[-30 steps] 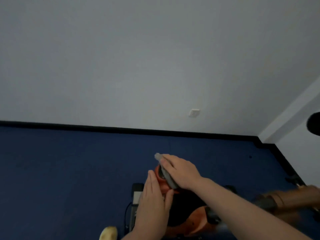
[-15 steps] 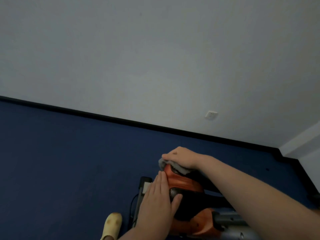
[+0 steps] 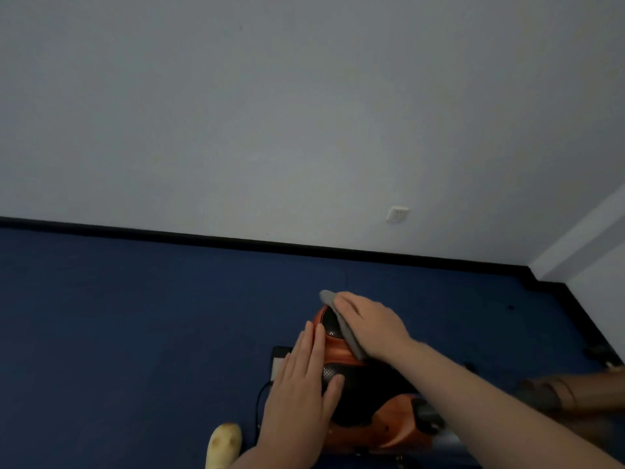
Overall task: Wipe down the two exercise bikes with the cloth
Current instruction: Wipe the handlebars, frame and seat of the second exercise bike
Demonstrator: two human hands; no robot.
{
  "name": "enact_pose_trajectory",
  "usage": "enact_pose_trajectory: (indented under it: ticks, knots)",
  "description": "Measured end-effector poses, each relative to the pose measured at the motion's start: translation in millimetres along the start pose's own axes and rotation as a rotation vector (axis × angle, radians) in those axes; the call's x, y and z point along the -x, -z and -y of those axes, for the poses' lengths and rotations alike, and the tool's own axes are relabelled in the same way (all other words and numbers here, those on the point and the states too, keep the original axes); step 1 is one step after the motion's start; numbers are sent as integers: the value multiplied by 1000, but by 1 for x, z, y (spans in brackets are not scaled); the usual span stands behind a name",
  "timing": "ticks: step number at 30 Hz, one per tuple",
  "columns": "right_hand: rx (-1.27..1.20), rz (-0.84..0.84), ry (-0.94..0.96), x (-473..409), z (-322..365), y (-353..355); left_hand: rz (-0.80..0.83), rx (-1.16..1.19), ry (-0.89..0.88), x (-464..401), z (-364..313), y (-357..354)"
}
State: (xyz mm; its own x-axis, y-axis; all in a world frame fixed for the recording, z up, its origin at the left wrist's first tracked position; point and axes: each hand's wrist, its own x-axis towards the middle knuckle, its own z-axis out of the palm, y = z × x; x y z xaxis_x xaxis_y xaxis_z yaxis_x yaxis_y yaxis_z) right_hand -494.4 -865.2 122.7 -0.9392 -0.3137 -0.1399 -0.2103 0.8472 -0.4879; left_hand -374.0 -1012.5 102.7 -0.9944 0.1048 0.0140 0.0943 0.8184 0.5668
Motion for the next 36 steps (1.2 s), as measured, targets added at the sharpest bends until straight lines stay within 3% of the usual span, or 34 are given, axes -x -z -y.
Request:
enact_pose_trajectory:
  ticks: [2,5,9,14,17,21,23,26,30,36]
  knots:
    - [115,-55,-8,29,-21,3,20,7,-27,-1,2,1]
    - [453,157,-92,42,-47,21,19,-13,-61,-3,5,3]
    - [392,136,-251,21,-10,20,-35,53,-88,-5,8,5]
    - [220,-285,-164,38,26,-16,-43,129,-121,-15,10,9]
    - [212,-212,-111,60,2,-2,3,103,-181,-25,14,14]
    - [411,-6,-352,47,-7,17,59,142,-234,-42,17,21]
    - [381,-47,-408,33,17,6,87,200,-245,-50,19,24]
    - [259,-275,-420,33,50,-21,153,226,-314,-60,25,29]
    - [172,-309,-343,71,46,-34,246,121,-454,-73,36,34]
    - [315,-395,-654,77,7,-6,325,-87,-667,-117,20,34]
